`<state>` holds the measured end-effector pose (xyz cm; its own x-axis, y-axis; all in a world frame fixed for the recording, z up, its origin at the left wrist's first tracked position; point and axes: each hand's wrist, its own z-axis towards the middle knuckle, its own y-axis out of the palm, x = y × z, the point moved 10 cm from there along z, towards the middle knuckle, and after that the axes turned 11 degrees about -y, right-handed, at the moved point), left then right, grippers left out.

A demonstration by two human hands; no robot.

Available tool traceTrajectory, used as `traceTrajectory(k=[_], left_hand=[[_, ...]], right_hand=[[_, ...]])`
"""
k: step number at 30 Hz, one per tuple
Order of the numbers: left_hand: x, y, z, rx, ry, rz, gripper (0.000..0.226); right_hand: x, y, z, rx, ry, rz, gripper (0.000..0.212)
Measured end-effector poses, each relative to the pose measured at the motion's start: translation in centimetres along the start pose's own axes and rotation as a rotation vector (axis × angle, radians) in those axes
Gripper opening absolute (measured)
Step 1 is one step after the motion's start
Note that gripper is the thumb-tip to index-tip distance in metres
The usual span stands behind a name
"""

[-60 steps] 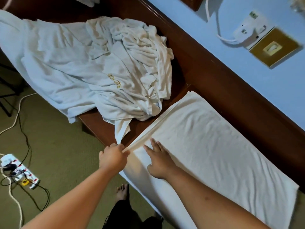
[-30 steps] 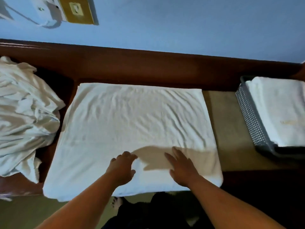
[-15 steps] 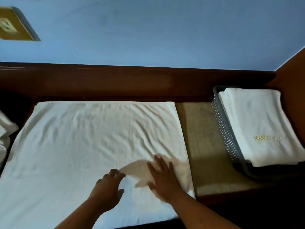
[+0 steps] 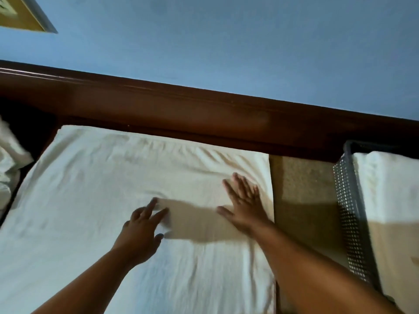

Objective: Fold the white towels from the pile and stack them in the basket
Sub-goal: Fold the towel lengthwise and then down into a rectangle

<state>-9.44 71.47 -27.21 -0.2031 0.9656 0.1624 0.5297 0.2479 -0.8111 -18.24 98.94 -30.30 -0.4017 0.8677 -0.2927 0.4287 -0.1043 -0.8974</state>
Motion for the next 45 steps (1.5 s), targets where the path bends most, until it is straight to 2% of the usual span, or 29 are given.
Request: traceTrajectory(k=[3,7,10,11,12,14,16,17,21,24,28,32,37,40,42,45], left_hand=[[1.7,-1.4,3.1,0.046,0.027,0.037,0.080],[5.9,-2.2,6.3,-0.008,0.068,0.111,0.095],[6.8,-2.7,7.1,-0.029,0.049,0.126,0.102],[6.8,-2.7,7.1,-0.036,0.042,0.131,0.103],[6.7,-2.6,7.1,-0.048,0.035,0.136,0.104],[6.6,-2.4,7.1,-0.056,0.035,0.151,0.106],[6.8,-2.6,7.2,-0.051,0.038,0.163,0.108],[6.8,-2.6,7.2,-0.054,0.038,0.167,0.108],[6.8,-2.5,7.0,-0.051,0.031,0.174,0.106],[7.5,-2.3,5.9,-0.003,0.028,0.141,0.096],[9.3,-0.6,1.8,0.029,0.182,0.108,0.076],[10.2,3.8,-3.7,-0.057,0.314,0.190,0.074],[10.7,7.5,-9.2,-0.148,0.412,0.253,0.073],[10.0,8.5,-10.9,-0.183,0.404,0.309,0.072],[10.3,8.5,-11.5,-0.185,0.391,0.336,0.070],[11.5,8.9,-11.9,-0.186,0.394,0.380,0.070]], right_hand=[[4.8,-2.1,1.7,0.080,0.153,0.011,0.086],[11.1,-3.8,2.2,0.200,0.450,0.098,0.082],[13.0,-6.7,1.9,0.503,0.610,0.254,0.073],[13.6,-7.0,2.0,0.541,0.657,0.337,0.068],[14.2,-6.9,2.7,0.527,0.687,0.435,0.064],[15.1,-6.2,4.3,0.355,0.702,0.554,0.057],[15.4,-6.0,5.1,0.139,0.695,0.569,0.056],[15.5,-6.3,5.0,0.105,0.697,0.572,0.058],[15.4,-7.8,3.3,0.312,0.704,0.632,0.070],[14.6,-7.5,0.6,0.360,0.739,0.590,0.076],[13.2,-4.7,-4.7,0.268,0.779,0.638,0.076],[8.8,-0.1,-11.9,0.198,0.812,0.640,0.054],[2.9,5.1,-21.8,0.246,0.906,0.602,0.064],[0.0,7.5,-25.0,0.137,0.916,0.500,0.063],[-1.5,8.7,-26.8,0.068,0.927,0.540,0.061],[-2.1,10.0,-28.6,0.016,0.939,0.627,0.039]])
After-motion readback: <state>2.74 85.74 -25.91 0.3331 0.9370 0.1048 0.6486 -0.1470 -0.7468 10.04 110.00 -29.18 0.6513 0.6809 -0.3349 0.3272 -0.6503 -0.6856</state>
